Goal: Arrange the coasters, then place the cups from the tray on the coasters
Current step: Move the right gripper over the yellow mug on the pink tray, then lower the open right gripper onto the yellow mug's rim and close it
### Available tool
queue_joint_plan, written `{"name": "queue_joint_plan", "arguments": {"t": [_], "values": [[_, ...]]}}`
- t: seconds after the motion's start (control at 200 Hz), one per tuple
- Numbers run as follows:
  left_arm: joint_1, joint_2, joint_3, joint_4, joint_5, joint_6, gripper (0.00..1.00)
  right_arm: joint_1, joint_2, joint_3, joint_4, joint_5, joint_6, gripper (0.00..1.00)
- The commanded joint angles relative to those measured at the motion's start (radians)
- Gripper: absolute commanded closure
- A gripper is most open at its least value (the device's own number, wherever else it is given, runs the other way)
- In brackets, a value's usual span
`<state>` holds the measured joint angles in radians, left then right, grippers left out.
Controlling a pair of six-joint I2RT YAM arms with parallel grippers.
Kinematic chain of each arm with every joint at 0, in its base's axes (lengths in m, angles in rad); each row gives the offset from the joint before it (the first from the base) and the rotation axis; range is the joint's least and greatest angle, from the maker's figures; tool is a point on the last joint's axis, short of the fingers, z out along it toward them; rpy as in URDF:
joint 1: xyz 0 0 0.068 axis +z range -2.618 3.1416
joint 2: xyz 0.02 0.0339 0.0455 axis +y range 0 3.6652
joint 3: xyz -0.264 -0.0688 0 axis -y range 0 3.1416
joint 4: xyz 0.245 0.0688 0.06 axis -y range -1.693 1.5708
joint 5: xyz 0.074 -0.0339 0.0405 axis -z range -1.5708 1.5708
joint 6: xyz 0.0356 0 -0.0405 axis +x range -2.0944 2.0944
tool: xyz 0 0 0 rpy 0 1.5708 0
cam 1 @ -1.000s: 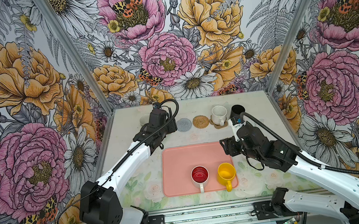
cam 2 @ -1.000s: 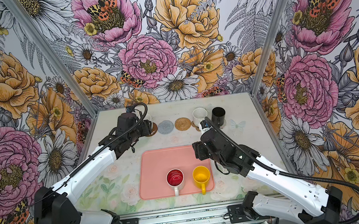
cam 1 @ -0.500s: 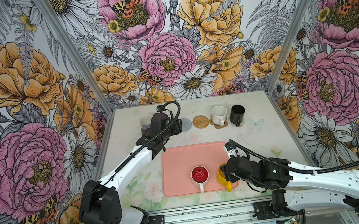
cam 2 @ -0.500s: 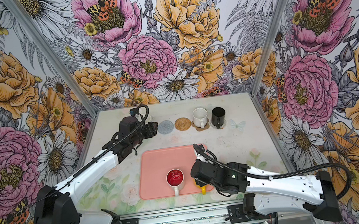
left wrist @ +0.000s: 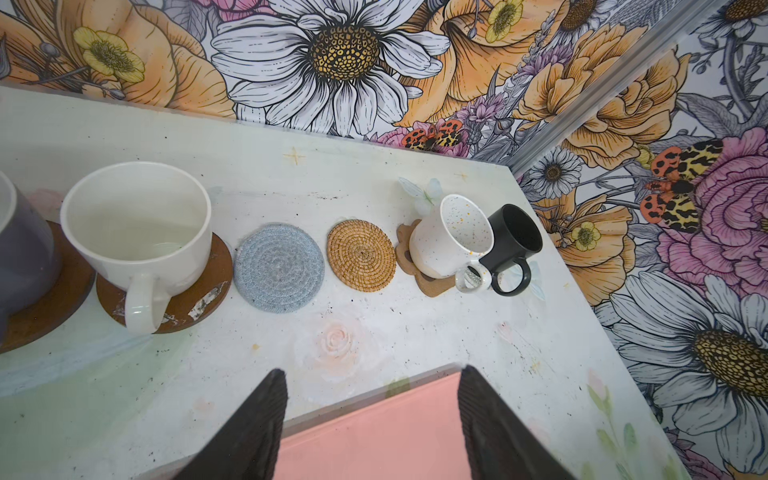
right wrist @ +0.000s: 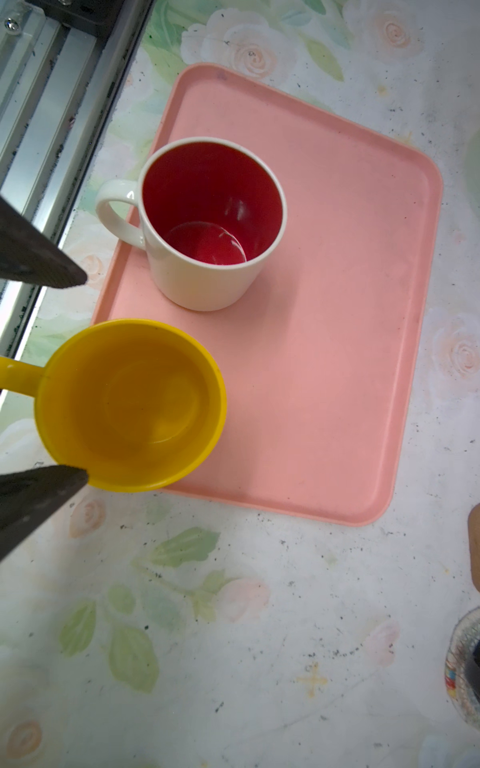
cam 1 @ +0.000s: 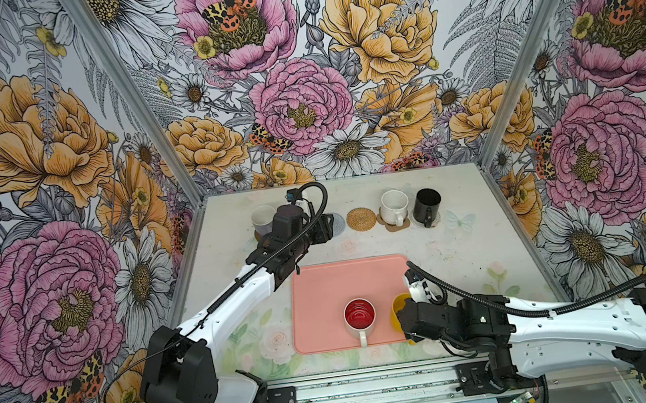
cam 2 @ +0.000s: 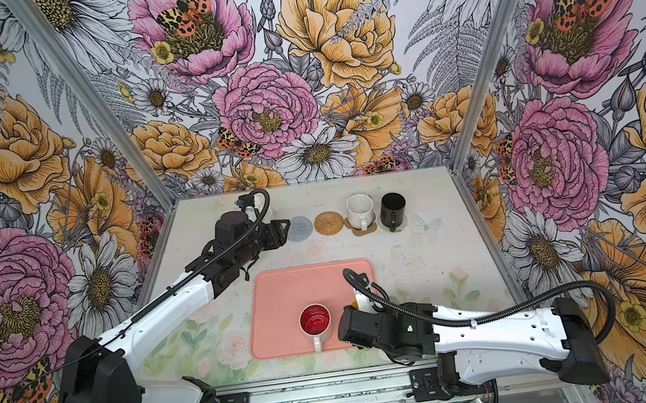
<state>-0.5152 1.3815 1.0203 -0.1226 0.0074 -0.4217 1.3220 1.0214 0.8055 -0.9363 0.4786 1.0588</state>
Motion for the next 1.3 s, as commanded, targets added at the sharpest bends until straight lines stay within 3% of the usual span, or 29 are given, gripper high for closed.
{"name": "queue_joint_plan", "arguments": {"t": [0.0, 0.34, 0.651, 1.296], "values": [[-0.006, -0.029, -0.014, 0.028, 0.02, -0.013, 0.33, 0.028, -0.011, -0.012, -0.024, 0.019, 0.077, 0.29], [-0.006, -0.031, -0.019, 0.03, 0.019, -0.012, 0.32, 0.066, 0.02, -0.047, -0.035, -0.035, 0.158, 0.28], [-0.006, -0.013, -0.011, 0.031, 0.025, -0.014, 0.32, 0.062, -0.055, -0.118, -0.032, -0.008, 0.262, 0.3], [-0.008, 0.005, -0.004, 0.034, 0.032, -0.014, 0.32, -0.018, 0.125, -0.109, 0.071, -0.141, 0.17, 0.39]]}}
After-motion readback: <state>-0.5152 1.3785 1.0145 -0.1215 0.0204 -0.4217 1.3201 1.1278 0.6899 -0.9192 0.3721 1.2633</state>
